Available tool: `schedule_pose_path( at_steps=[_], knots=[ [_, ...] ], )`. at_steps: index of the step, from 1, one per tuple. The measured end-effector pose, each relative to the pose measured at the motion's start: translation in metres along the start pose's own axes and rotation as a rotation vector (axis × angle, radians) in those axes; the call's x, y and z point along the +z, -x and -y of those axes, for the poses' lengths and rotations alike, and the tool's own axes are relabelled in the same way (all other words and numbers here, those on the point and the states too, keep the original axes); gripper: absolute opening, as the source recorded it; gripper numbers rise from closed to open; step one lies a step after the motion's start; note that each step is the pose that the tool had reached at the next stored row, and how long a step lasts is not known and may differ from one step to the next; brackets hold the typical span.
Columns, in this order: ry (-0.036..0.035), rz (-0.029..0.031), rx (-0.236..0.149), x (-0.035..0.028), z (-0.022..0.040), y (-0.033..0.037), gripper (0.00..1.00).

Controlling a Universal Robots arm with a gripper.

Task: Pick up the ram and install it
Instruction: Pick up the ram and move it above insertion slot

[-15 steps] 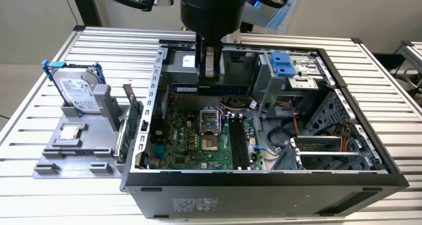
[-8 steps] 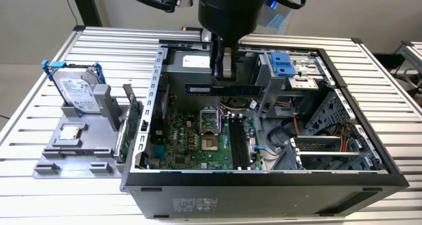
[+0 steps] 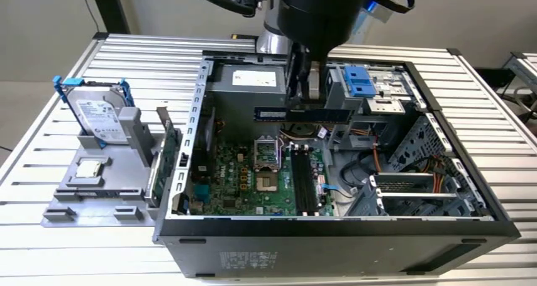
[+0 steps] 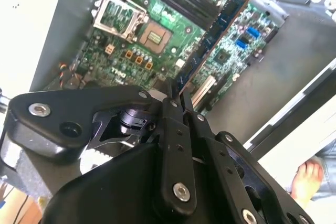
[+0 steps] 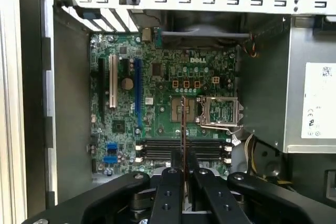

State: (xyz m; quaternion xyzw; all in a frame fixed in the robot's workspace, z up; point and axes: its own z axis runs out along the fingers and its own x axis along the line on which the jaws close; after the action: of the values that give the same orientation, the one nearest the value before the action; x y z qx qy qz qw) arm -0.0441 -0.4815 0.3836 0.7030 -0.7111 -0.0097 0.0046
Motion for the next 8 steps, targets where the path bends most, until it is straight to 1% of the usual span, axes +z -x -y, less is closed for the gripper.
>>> schedule_pose_path(
  at_steps=[8],
  knots=[
    [0.0,0.0,0.0,-0.0005,0.0252,0.0003,0.0]
  ],
)
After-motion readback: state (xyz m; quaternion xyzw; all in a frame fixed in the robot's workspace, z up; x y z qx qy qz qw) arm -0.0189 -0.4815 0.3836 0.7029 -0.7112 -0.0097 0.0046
